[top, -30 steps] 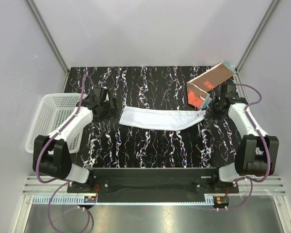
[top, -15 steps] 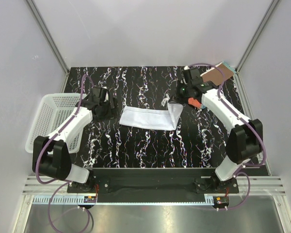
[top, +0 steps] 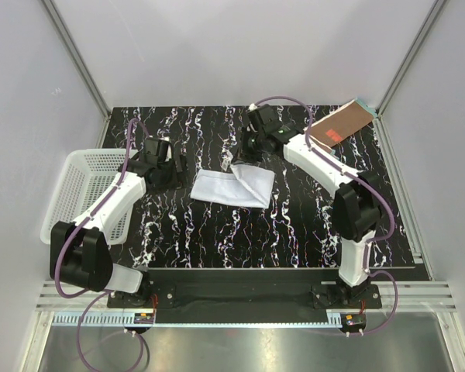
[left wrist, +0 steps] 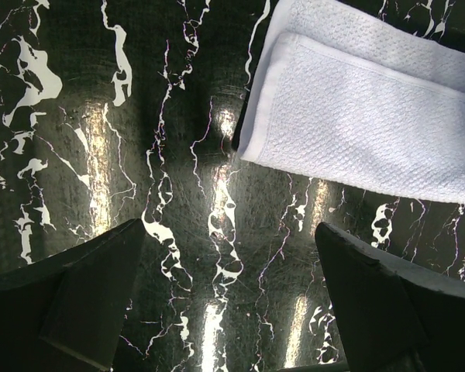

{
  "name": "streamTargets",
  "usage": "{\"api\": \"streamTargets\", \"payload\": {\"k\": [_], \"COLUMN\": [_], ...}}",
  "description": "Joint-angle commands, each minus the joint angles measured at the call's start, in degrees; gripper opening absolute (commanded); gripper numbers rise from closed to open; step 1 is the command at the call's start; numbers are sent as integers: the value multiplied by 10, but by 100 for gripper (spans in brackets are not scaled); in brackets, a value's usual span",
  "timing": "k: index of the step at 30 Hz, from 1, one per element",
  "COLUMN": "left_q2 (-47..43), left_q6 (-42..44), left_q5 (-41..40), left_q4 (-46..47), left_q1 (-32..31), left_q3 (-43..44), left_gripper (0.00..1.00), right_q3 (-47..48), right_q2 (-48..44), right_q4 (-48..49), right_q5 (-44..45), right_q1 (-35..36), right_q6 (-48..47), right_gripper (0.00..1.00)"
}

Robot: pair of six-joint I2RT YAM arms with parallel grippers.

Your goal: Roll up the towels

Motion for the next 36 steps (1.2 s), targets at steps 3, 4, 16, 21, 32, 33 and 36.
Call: {"api": "streamTargets", "payload": {"k": [3, 4, 16, 21, 32, 33, 36], "left_q2": [-21, -21, -21, -20, -15, -15, -16], "left_q6": [-4, -4, -5, -6, -6, -6, -6], "left_q5": [-2, -3, -1, -3, -1, -3, -4], "left_q4": [7, 7, 6, 6, 5, 5, 4], "left_q1": [4, 4, 6, 7, 7, 7, 6], "left_q3": [-4, -5, -6, -7, -8, -9, -11], "left_gripper": [99, 99, 99, 99, 99, 99, 99], "right_q3": [49, 52, 48, 15, -21, -24, -27], "right_q2": [29, 34, 76, 97, 168, 167, 151], "right_q4": [24, 24, 77, 133, 187, 189, 190], "right_q5": [7, 6, 19, 18, 21, 20, 22], "right_q1": [28, 31, 81, 105, 135, 135, 135], "right_q6": [16, 18, 29, 31, 45, 47, 45], "right_gripper": [0, 0, 0, 0, 57, 58, 65]}}
